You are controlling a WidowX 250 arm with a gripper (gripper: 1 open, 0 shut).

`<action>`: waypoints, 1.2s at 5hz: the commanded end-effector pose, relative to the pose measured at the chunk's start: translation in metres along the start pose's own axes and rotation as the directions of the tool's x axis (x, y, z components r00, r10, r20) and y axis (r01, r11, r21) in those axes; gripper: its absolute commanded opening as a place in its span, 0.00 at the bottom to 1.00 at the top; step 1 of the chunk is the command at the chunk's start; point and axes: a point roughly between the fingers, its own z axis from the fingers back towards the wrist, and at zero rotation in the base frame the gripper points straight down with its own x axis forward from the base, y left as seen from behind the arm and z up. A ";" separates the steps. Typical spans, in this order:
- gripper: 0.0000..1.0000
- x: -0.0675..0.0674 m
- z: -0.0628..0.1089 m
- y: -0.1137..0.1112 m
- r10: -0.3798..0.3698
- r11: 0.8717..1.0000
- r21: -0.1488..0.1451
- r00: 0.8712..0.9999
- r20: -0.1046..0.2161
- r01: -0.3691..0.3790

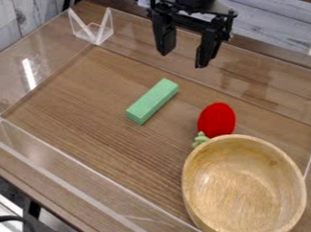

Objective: Put the green block in the brown bowl

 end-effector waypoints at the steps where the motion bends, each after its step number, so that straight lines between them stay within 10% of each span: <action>1: 1.00 -0.006 -0.012 0.010 -0.038 0.999 0.008 0.999 -0.017 0.038; 3: 1.00 -0.002 -0.041 0.053 -0.028 0.999 0.030 0.999 -0.022 0.029; 6: 1.00 0.003 -0.073 0.038 -0.058 0.998 0.031 0.998 -0.001 0.058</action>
